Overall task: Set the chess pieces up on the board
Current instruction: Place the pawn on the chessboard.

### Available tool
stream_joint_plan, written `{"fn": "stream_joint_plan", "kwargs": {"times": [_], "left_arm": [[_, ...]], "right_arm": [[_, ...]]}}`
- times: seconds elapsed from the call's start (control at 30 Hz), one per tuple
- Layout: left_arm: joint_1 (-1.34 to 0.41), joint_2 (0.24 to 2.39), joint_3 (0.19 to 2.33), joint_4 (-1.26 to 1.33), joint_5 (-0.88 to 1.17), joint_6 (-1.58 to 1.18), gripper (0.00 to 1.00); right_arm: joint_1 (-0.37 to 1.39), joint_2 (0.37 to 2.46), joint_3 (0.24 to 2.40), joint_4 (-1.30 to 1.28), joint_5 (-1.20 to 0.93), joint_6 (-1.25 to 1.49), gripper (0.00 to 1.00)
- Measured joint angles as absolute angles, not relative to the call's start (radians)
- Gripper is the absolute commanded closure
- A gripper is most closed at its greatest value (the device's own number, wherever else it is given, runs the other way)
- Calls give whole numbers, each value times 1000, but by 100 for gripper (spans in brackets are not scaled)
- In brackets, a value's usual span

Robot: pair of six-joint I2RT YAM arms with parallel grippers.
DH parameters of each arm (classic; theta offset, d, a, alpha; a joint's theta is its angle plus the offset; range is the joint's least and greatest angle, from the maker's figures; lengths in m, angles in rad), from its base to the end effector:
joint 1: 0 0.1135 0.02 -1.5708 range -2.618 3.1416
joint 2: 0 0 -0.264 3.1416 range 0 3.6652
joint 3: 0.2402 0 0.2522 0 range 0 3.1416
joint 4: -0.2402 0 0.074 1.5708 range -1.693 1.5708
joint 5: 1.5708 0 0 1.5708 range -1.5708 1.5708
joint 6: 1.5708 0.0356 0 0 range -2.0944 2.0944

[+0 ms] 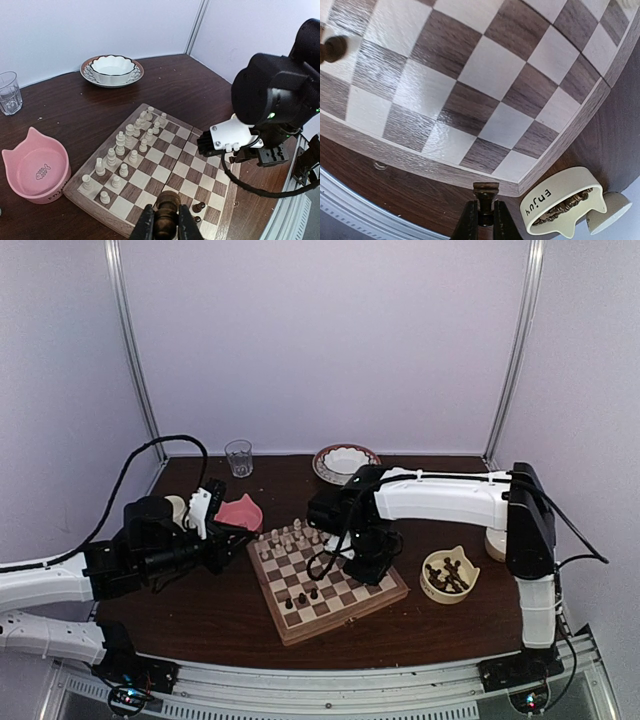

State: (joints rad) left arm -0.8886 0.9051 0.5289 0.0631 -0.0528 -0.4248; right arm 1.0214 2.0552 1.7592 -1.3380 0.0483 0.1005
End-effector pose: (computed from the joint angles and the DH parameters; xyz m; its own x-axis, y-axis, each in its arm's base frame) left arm 0.1345 -0.1626 0.2532 -0.4833 -0.0577 -0.8735 0.5973 0.7077 -0.3773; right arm 0.2040 0.3299 0.2237 -0.6041 -0.7948 0.0580 -0.7968 0.6018 -0.0543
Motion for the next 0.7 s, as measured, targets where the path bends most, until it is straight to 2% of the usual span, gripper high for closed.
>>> {"fn": "stream_joint_plan", "kwargs": {"times": [0.33,0.53,0.6,0.7], "left_arm": [[-889,900,529,57,-45,-425,100],[-889,900,529,57,-44,-425,100],[-889,900,529,57,-44,-425,100],[-889,900,529,57,-44,-425,100]], "right_arm": [[1018,2132,1837,-1423,73,51,100],[1015,2182,1862,-1433,73,33,93],[1015,2195,1868,-1433,72,28,89],[1014,2206,1880,-1435,73,21,74]]}}
